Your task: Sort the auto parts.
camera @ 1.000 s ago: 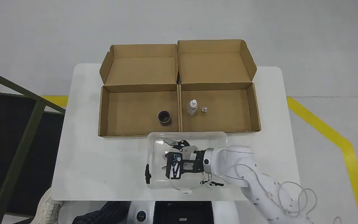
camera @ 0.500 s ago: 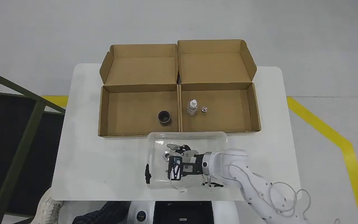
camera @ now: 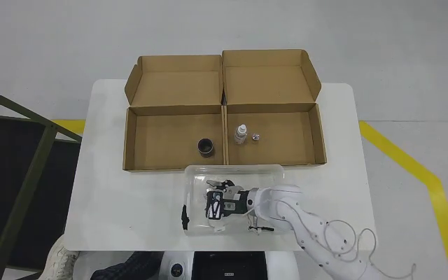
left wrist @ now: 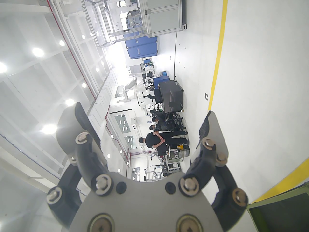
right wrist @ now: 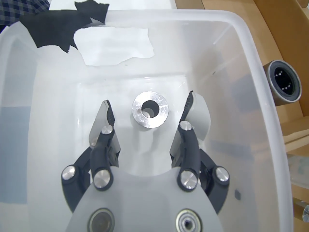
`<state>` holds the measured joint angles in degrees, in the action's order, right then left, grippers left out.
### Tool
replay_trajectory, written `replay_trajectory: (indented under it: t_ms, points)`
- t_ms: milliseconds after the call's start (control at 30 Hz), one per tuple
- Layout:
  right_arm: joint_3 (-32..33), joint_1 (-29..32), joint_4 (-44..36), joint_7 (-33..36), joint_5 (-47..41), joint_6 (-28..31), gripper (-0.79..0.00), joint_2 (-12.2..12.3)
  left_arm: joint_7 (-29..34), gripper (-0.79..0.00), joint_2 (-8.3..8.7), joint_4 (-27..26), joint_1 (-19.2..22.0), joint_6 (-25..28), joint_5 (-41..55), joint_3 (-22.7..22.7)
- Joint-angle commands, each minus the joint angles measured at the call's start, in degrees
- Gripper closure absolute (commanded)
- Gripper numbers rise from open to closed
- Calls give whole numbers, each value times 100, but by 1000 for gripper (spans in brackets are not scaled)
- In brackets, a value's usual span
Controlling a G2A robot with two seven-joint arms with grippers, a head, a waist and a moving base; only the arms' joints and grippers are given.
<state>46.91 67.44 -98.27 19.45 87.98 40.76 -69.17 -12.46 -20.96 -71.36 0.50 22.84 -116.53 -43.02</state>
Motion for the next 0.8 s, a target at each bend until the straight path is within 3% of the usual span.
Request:
replay_trajectory:
  t_ms: [0,133,433,533,633,767]
  points:
    - [-27,-32,54,-10,-13,-14,-499,-11,0,-785,0,0,0,0,0,0]
    - [-85,-85,146,-10,-22,-36,-394,-32,0,-785,0,0,0,0,0,0]
    - [-150,-168,230,-27,-42,-59,-308,-61,0,-785,0,0,0,0,0,0]
    - [-132,-164,202,-27,-50,-34,-182,-55,0,-785,0,0,0,0,0,0]
    - [-102,-146,163,-27,-52,1,0,-44,0,-785,0,0,0,0,0,0]
    - [-58,-124,128,-29,-89,44,0,-30,0,-785,0,0,0,0,0,0]
